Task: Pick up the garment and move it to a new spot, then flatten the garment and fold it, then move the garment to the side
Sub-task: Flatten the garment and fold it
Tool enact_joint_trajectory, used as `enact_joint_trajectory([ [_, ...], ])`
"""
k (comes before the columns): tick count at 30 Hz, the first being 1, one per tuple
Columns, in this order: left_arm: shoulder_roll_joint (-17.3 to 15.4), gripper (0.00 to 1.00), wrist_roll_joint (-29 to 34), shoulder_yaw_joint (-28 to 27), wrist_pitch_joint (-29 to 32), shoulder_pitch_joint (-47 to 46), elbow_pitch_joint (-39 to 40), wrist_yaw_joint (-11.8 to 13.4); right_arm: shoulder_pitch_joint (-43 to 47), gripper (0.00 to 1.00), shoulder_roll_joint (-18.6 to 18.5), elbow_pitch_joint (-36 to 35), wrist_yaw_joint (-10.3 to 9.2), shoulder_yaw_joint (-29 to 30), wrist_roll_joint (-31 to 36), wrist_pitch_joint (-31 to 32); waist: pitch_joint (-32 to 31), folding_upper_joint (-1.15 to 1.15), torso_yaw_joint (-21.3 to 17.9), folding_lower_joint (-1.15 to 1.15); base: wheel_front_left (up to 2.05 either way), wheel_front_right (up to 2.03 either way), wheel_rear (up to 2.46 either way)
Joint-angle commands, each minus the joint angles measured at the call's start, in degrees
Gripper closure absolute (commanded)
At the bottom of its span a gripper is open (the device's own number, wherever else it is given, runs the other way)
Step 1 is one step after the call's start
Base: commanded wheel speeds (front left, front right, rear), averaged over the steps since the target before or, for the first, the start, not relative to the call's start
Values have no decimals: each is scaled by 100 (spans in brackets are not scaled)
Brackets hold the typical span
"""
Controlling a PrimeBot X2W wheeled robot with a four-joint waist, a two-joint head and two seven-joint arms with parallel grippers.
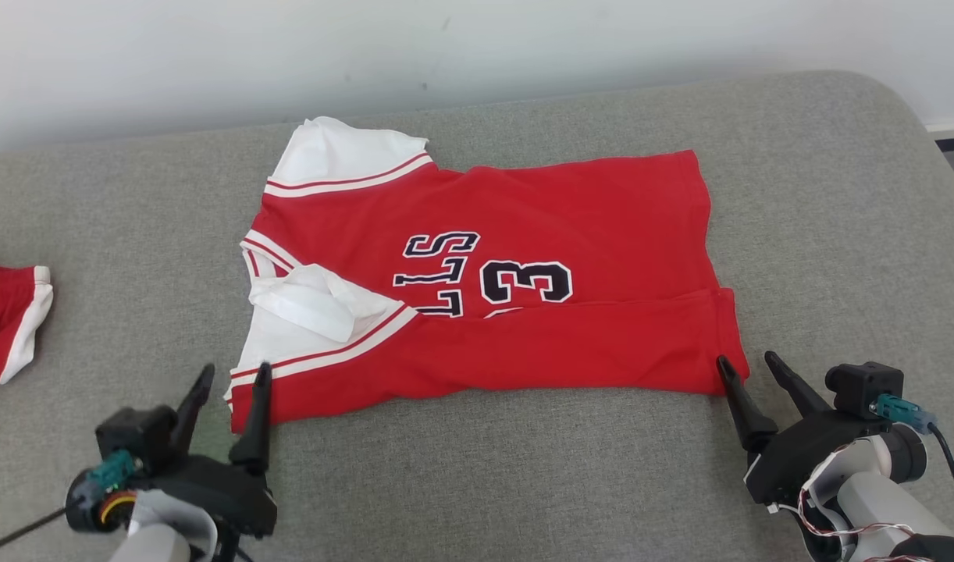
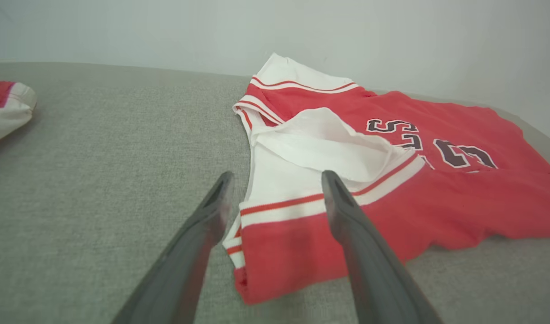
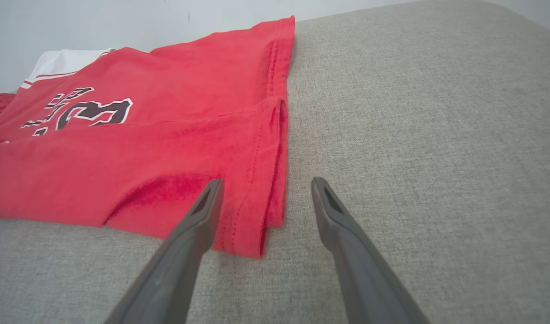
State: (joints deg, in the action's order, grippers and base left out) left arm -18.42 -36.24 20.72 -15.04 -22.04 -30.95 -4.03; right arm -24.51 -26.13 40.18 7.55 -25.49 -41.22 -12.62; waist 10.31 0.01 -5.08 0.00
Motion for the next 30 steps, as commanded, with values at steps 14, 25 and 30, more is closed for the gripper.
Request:
enact_joint_trajectory([
  [14, 167, 0, -89, 138, 38, 25, -696, -47, -231, 50, 313, 485, -14, 0, 260, -44, 191, -1, -20, 0, 0, 0, 0],
  [25, 296, 100, -148, 68, -16, 166, -867, -219, -19, 100, 330, 502, -14, -57, 77, -166, -114, -1, 26, 0, 0, 0, 0],
  [30, 363, 100, -101, -177, -20, 674, -378, -143, 330, 100, 201, 264, -14, 15, -22, -217, -316, -1, 66, 0, 0, 0, 0],
])
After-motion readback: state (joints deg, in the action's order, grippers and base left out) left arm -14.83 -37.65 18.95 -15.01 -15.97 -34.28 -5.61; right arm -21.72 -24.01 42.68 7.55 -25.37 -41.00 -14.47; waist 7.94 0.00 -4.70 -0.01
